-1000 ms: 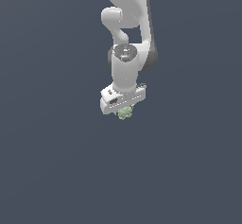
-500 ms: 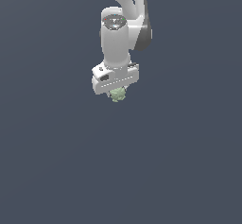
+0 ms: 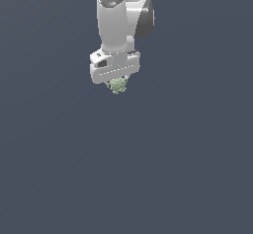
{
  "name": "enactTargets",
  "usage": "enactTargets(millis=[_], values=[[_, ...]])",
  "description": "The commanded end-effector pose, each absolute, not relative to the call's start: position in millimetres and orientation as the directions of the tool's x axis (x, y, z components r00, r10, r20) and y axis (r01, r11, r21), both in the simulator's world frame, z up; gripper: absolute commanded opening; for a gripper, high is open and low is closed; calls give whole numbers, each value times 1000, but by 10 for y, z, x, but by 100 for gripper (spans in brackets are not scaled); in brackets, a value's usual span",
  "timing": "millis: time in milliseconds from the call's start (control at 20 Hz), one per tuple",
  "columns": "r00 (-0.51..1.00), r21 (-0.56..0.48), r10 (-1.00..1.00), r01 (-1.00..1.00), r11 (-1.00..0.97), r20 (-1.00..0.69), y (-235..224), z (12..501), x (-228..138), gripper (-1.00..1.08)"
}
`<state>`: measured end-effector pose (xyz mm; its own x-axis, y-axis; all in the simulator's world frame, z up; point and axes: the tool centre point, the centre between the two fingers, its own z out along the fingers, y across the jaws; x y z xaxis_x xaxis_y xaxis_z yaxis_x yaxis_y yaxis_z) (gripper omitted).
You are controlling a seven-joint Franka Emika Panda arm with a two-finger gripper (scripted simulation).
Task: Pick up the object and move it to a goal position.
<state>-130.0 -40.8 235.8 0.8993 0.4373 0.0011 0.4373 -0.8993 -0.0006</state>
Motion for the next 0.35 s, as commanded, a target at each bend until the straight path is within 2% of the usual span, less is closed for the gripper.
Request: enactTargets(millis=[0,300], values=[[899,-1,438,438,-899,1,-441,2419,-1362,-100],[899,-1,438,438,-899,1,-474,2478,-1415,-100]])
